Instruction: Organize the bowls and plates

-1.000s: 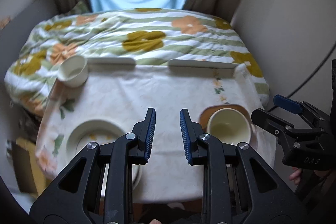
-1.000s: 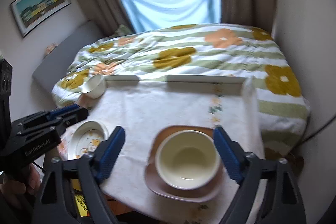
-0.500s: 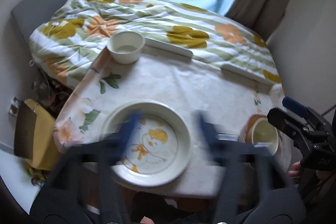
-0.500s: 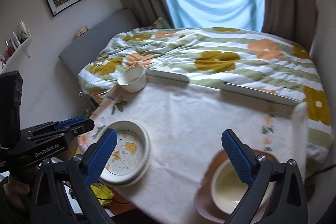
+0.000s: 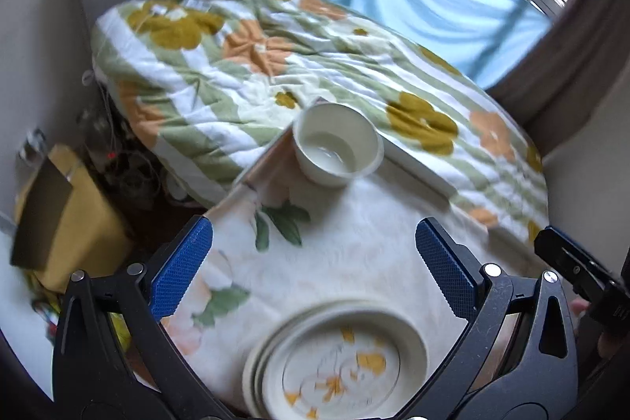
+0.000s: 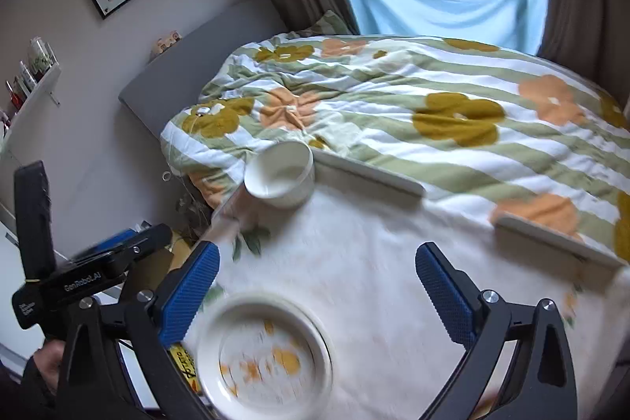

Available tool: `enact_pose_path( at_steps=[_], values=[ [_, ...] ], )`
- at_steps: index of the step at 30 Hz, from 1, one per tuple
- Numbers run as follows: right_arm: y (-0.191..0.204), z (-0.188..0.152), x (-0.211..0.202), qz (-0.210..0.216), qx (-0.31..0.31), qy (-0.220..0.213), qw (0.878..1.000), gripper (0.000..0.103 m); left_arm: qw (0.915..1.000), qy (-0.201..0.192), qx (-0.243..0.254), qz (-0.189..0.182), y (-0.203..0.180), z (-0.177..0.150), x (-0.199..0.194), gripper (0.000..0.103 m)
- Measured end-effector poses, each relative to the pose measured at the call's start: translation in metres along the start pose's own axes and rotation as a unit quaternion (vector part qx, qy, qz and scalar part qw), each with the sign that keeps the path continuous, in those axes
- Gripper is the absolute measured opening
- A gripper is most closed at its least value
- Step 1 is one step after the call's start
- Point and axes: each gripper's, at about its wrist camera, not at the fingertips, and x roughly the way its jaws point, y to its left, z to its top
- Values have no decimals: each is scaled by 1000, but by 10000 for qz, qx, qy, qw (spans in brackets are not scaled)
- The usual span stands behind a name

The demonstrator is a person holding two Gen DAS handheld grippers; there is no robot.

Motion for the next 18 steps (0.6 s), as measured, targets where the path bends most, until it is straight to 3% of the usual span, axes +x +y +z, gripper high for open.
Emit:
enact_pose_path(
  at_steps=[5, 9, 13, 18],
  values=[
    [-5, 31, 75, 200, 276, 442, 9984, 99, 9982, 388, -459, -42, 17, 18, 63, 100],
    [-11, 45, 132, 370, 461, 735, 9955, 96, 9941, 718, -810, -51, 27, 27, 121, 82],
    [-14, 51, 179, 518, 494, 1047, 9919, 77, 9911, 944, -925, -184, 27, 34, 163, 54],
    [-13, 52, 216, 630, 486, 1326, 9880, 53, 9923, 1017, -696, -71, 19, 41, 193, 36]
  ],
)
